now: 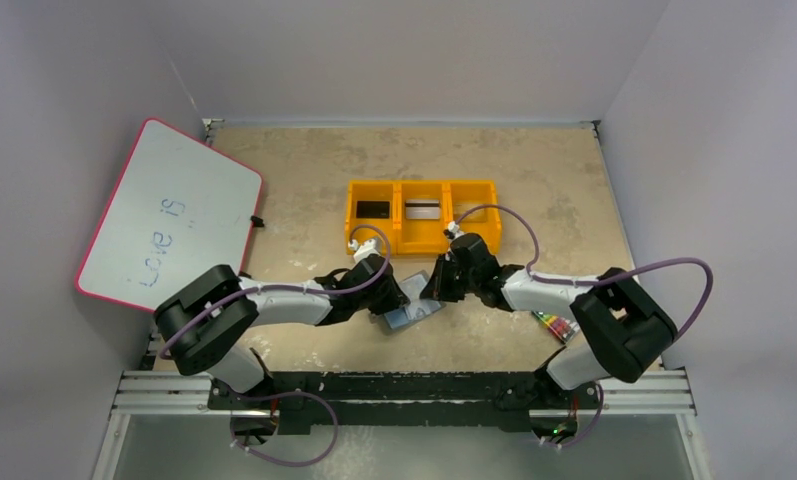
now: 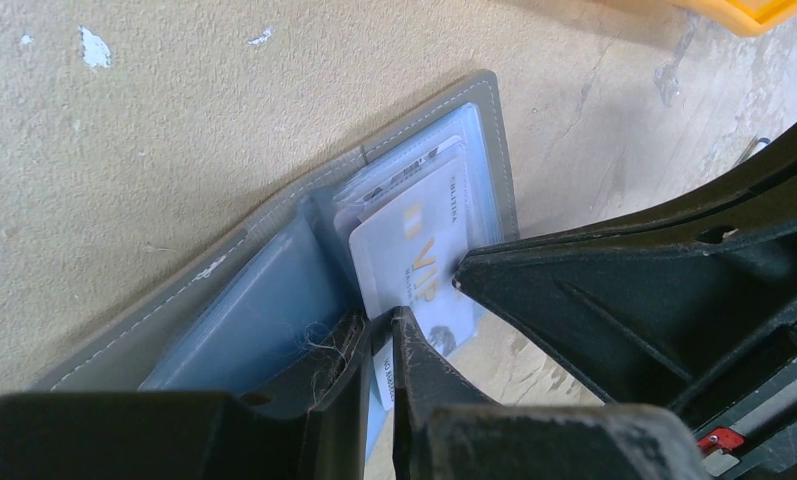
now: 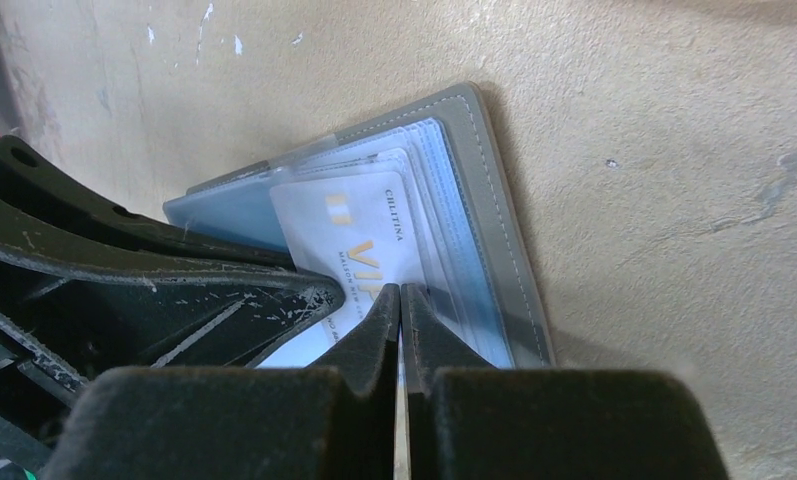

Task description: Take the credit cards out of the card holder

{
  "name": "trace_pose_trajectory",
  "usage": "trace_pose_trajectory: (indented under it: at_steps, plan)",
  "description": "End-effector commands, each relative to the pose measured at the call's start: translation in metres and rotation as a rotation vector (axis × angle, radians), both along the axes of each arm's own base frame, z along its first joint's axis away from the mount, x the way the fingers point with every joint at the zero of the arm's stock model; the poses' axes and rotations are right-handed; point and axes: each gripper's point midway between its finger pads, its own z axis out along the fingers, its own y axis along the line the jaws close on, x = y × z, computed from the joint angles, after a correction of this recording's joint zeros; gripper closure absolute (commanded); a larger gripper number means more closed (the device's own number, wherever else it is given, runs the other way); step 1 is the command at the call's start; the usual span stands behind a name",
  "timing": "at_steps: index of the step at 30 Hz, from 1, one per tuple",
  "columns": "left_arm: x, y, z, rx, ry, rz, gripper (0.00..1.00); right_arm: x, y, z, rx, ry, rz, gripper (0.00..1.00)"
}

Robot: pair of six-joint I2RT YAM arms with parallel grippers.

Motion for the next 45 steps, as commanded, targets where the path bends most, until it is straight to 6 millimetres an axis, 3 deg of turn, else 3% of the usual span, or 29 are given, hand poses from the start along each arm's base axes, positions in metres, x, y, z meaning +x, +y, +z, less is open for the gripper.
trace_pose_trajectory:
  at_steps: [1, 15, 33, 38, 45]
  plan:
    - [-0.004, 0.011, -0.002, 0.054, -0.009, -0.007, 0.99, -0.009, -0.038, -0.033, -0.168, 0.047, -0.094, 1.00]
    - [-0.005, 0.017, 0.001, 0.071, -0.012, -0.001, 0.99, -0.010, -0.036, -0.041, -0.181, 0.065, -0.081, 1.00]
    - [-0.016, 0.041, -0.007, 0.118, 0.004, 0.026, 1.00, -0.006, -0.035, -0.042, -0.191, 0.071, -0.092, 1.00]
    - [-0.016, 0.041, -0.007, 0.119, 0.002, 0.027, 1.00, -0.004, -0.030, -0.037, -0.170, 0.065, -0.082, 1.00]
    - [-0.020, 0.043, -0.010, 0.134, 0.016, 0.008, 1.00, 0.005, -0.022, -0.008, -0.127, 0.010, -0.067, 1.00]
